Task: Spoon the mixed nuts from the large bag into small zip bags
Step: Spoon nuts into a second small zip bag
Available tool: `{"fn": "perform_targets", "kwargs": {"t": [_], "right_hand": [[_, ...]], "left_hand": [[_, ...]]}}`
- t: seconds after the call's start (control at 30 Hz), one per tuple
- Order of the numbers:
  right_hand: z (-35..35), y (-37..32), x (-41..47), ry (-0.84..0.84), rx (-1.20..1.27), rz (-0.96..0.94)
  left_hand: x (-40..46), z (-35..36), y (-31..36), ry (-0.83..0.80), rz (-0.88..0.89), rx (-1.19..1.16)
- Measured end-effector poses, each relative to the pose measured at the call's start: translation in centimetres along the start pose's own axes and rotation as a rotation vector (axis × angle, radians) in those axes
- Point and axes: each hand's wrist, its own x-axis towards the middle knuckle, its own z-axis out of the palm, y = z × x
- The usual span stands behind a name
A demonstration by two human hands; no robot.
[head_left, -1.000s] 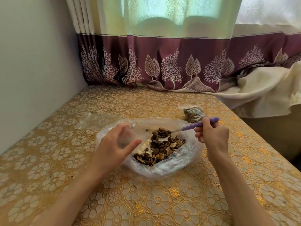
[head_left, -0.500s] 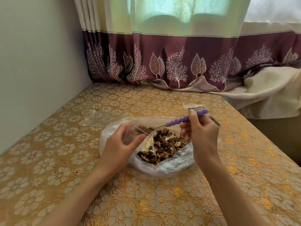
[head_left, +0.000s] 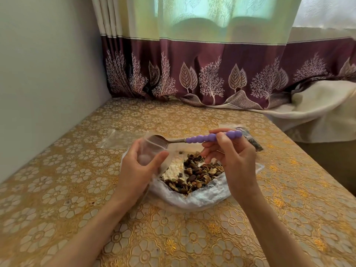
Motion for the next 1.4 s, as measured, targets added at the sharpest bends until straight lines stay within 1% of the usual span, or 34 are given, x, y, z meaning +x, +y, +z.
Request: {"fn": "perform_targets", "kwargs": {"t": [0.07, 0.13, 0.27, 0.33, 0.4, 0.47, 0.53, 0.7, 0.97, 1.17, 1.3, 1.4], "right_hand": [[-0.2, 0.0, 0.1, 0.010, 0.022, -0.002], [-0.4, -0.1, 0.3, 0.072, 0.044, 0.000], [-1.7, 0.2, 1.1, 0.327, 0.082, 0.038], [-2.5, 0.5, 1.3, 0.403, 0.022, 0.036], [-3.3, 1.0, 1.4, 0.429, -0.113, 0.022], [-3.9, 1.6, 1.5, 0.430, -0.253, 0.017], [-4.4, 2.0, 1.7, 0.432, -0.334, 0.029], [-5.1, 2.5, 1.8, 0.438, -0.405, 0.107], [-5.3, 2.1, 1.9, 0.320, -0.320, 0.320], [-5.7, 1.7, 2.0, 0.331, -0.235, 0.419], [-6.0, 1.7, 2.3, 0.310, -0.257, 0.472], [-6.0, 1.6, 2.3, 0.302, -0.254, 0.478]], "left_hand": [[0.1, -0.1, -0.1, 0.011, 0.003, 0.031], [0.1, -0.1, -0.1, 0.010, 0.006, 0.041], [0.0, 0.0, 0.0, 0.011, 0.002, 0.023], [-0.1, 0.0, 0.0, 0.006, 0.001, 0.033], [-0.2, -0.1, 0.1, 0.000, 0.000, 0.039], [-0.2, -0.1, 0.1, -0.002, -0.004, 0.056], [-0.2, -0.1, 0.2, -0.005, -0.004, 0.075], [-0.3, -0.2, 0.2, -0.001, -0.009, 0.086], [-0.1, -0.3, -0.1, 0.003, -0.020, 0.099], [-0.2, -0.3, 0.0, -0.005, -0.029, 0.085], [-0.2, -0.3, 0.1, -0.013, -0.031, 0.072], [-0.3, -0.3, 0.2, -0.015, -0.029, 0.070]]}}
